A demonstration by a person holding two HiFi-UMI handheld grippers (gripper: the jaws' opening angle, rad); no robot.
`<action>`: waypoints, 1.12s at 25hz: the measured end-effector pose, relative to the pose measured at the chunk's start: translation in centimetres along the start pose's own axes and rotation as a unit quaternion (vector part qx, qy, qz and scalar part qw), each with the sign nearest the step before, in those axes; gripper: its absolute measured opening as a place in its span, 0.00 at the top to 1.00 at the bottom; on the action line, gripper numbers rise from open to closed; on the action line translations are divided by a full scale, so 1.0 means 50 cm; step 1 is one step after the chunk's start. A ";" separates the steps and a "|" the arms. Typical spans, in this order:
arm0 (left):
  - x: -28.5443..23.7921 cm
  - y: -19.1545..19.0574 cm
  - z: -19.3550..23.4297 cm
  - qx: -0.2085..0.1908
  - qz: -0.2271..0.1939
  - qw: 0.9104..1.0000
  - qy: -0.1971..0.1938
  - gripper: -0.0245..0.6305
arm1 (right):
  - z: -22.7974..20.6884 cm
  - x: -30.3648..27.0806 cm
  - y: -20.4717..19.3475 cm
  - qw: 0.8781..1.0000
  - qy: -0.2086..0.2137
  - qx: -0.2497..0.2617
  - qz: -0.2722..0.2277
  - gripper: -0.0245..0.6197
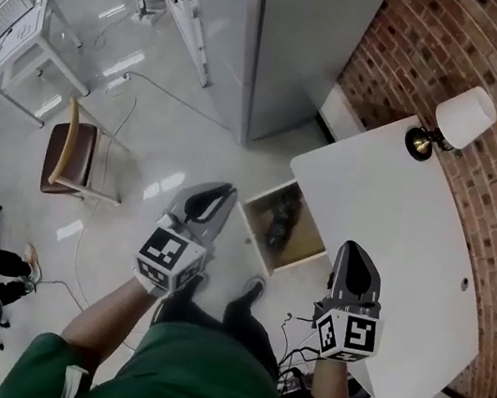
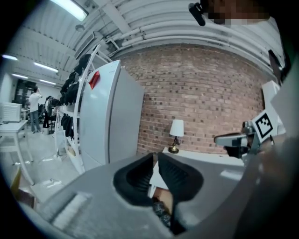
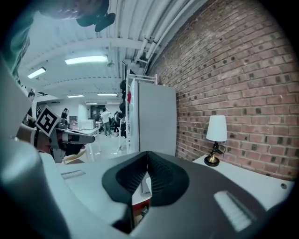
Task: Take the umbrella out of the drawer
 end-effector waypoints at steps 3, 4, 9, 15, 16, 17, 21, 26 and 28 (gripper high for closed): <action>-0.027 -0.038 -0.024 0.007 0.027 1.000 0.014 0.90 | -0.033 -0.029 -0.022 0.999 0.031 -0.008 0.017 0.96; -0.036 -0.052 -0.030 0.009 0.035 0.999 0.015 0.90 | -0.040 -0.037 -0.029 0.999 0.038 -0.010 0.022 0.96; -0.077 -0.150 -0.033 0.045 0.078 0.996 0.004 0.87 | -0.052 -0.082 -0.065 0.997 0.062 -0.003 0.050 0.96; -0.164 -0.342 -0.020 0.086 0.168 0.982 -0.031 0.75 | -0.056 -0.116 -0.124 0.993 0.061 0.009 0.100 0.96; -0.180 -0.379 -0.017 0.096 0.183 0.978 -0.035 0.74 | -0.057 -0.119 -0.135 0.992 0.057 0.010 0.109 0.96; -0.198 -0.414 -0.012 0.106 0.197 0.974 -0.038 0.72 | -0.058 -0.124 -0.149 0.992 0.052 0.007 0.118 0.96; -0.262 -0.537 0.010 0.149 0.242 0.958 -0.041 0.65 | -0.047 -0.144 -0.208 0.988 0.037 -0.011 0.148 0.96; -0.341 -0.661 0.002 0.178 0.285 0.941 -0.036 0.59 | -0.039 -0.163 -0.282 0.984 0.036 -0.033 0.174 0.96; -0.374 -0.712 -0.013 0.181 0.304 0.935 -0.036 0.57 | -0.046 -0.170 -0.320 0.980 0.044 -0.038 0.188 0.96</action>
Point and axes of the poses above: the fingertips, and each gripper's own axes: x backward along the fingers, z to its left, y out of its top, the point moved 1 cm from there along x, backward along the fingers, and after that the axes turned 5 degrees about y, right-handed, at the moved point
